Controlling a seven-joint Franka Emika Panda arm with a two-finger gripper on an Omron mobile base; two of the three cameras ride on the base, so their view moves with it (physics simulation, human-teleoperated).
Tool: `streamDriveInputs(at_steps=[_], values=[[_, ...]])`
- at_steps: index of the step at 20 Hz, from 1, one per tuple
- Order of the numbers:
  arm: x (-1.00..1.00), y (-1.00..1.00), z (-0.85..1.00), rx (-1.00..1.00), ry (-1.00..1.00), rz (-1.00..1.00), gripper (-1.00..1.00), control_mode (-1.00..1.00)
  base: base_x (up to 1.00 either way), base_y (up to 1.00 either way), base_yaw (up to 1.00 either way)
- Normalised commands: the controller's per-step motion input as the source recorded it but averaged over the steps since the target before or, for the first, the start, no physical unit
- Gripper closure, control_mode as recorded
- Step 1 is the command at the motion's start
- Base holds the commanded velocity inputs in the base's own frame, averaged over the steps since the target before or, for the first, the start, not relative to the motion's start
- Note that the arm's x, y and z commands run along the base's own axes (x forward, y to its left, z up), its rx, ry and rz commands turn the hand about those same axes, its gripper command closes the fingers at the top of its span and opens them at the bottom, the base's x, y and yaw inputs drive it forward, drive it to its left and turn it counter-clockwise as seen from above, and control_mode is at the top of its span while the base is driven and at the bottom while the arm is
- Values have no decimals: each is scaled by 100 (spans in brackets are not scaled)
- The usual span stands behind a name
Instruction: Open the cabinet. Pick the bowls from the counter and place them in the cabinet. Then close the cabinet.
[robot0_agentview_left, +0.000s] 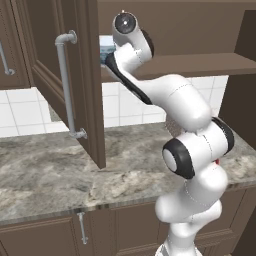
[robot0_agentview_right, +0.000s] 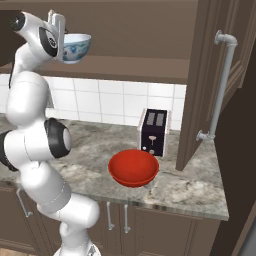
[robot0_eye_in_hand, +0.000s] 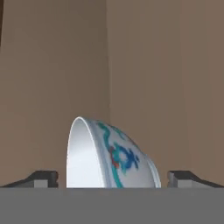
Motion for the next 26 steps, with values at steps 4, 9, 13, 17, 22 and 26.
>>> streamDriveInputs(at_steps=[4, 9, 13, 17, 22, 26], values=[[-59, -5, 67, 24, -28, -2, -100, -100, 0, 0, 0], [-98, -26, 26, 21, -20, 0, -100, -100, 0, 0, 0], [-100, -29, 1, 13, -2, 0, -100, -100, 0, 0, 0], [-100, -33, -30, 0, 19, 1, -100, -100, 0, 0, 0], [-91, -14, -19, 0, 19, -12, -100, -100, 0, 0, 0], [-62, -9, -19, 1, 17, -30, -100, -100, 0, 0, 0]])
